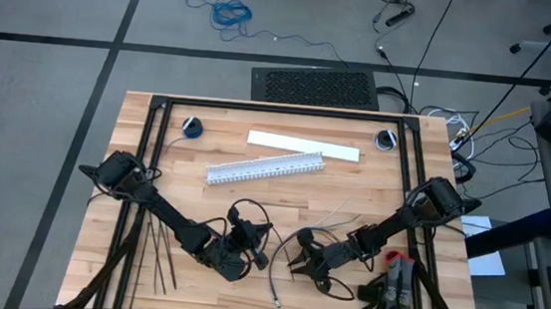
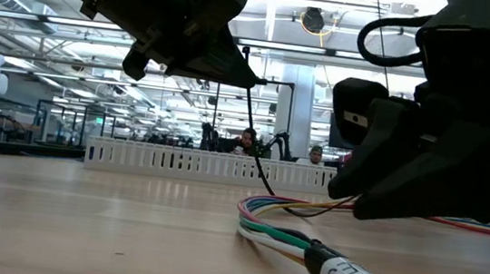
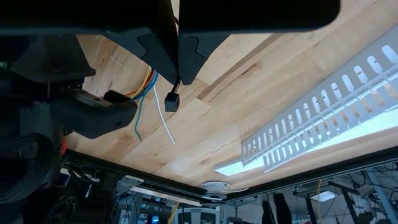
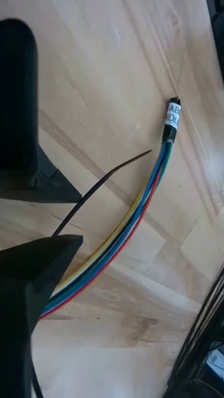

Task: Ziptie cables
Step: Wrap the colored loose cables with the black zip tie

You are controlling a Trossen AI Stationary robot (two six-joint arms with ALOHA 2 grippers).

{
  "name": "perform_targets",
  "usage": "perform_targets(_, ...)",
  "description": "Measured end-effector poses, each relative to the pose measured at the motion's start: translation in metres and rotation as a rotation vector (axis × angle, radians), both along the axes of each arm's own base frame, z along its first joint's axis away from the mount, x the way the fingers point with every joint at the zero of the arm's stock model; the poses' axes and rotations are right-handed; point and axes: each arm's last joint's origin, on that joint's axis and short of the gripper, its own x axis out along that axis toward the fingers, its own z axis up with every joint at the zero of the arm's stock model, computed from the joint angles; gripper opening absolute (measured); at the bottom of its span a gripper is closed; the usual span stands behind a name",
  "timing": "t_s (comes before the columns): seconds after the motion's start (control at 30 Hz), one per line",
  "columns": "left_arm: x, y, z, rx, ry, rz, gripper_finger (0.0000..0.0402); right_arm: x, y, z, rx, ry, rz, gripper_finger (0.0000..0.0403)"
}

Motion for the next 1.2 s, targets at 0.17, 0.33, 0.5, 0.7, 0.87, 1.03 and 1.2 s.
perform_targets(0.17, 0.000, 0.000, 0.000, 0.000, 0.000, 0.000, 0.0000, 0.003, 0.001, -0.002, 0.006, 0.003, -0.005, 0.0051)
perform_targets(0.33, 0.000, 0.000, -0.001, 0.032, 0.026, -0.009, 0.0000, 0.004, -0.001, -0.001, 0.049, 0.012, -0.039, 0.0005)
perform_targets(0.5, -0.003, -0.003, -0.001, 0.202, 0.133, -0.069, 0.0000, 0.009, -0.007, 0.001, 0.176, 0.020, -0.113, 0.0001)
perform_targets(0.7, -0.005, -0.008, -0.001, 0.354, 0.226, -0.129, 0.0000, 0.017, -0.017, 0.008, 0.438, 0.057, -0.146, 0.0000)
perform_targets(0.87, -0.005, -0.009, -0.001, 0.429, 0.281, -0.175, 0.0000, 0.025, -0.031, 0.015, 0.643, 0.077, -0.134, 0.0000)
perform_targets(1.03, -0.005, -0.010, -0.001, 0.441, 0.299, -0.211, 0.0000, 0.031, -0.047, 0.021, 0.753, 0.097, -0.152, 0.0000)
perform_targets(1.2, -0.006, -0.011, -0.002, 0.469, 0.320, -0.232, 0.0000, 0.034, -0.057, 0.025, 0.800, 0.101, -0.170, 0.0000)
